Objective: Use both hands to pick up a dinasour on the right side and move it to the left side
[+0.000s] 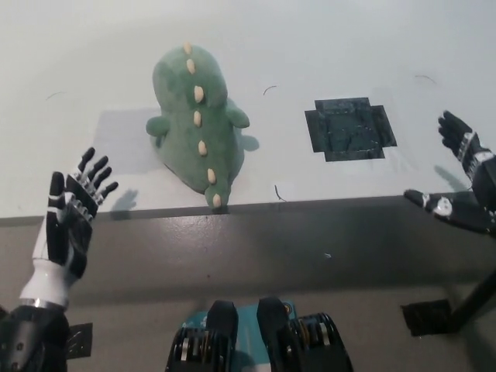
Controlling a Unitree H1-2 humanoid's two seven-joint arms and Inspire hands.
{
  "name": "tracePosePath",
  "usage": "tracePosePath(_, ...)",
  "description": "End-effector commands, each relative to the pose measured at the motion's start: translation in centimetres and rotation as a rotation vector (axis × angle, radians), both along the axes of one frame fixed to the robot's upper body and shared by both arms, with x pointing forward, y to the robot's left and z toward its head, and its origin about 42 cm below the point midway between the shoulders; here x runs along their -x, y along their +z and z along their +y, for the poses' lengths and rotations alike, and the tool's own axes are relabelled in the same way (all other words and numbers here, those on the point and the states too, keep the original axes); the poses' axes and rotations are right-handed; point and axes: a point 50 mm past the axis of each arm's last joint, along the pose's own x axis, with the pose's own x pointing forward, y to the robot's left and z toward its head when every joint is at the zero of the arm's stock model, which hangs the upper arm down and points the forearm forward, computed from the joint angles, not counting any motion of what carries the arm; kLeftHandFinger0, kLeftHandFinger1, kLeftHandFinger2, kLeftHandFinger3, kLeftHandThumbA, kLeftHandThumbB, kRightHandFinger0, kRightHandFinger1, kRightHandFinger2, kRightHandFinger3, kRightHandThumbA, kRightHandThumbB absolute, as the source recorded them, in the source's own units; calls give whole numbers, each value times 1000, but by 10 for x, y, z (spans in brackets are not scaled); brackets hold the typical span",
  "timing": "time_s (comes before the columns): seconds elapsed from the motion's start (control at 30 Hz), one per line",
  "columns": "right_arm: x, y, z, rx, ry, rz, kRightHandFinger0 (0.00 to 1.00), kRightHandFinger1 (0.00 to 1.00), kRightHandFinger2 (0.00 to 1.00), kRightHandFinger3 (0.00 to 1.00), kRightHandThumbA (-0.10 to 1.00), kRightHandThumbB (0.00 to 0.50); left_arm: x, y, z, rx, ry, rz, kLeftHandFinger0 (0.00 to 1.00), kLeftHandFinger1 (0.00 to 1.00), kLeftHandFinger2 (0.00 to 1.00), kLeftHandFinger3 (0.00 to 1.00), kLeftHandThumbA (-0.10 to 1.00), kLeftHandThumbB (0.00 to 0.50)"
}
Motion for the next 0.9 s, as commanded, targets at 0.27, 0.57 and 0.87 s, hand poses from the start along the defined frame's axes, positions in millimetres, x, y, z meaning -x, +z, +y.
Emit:
tracePosePath(0.27, 45, 3, -23, -2, -19, -80, 1000, 1000, 1000, 1000, 1000, 217, 24, -7, -9, -27, -36, -54, 1000, 1000, 1000, 1000, 1000, 382)
tracePosePath(0.57, 72, -15, -30, -24, -38, -41, 1000, 1000, 1000, 1000, 1000, 231, 38, -19, -24, -48, -46, -37, 1000, 1000, 1000, 1000, 1000, 419)
tracePosePath(0.87, 82, -33, -24, -16, -26, -7, 1000, 1000, 1000, 1000, 1000, 210, 47, -35, -34, -41, -72, -9, 1000, 1000, 1000, 1000, 1000, 471)
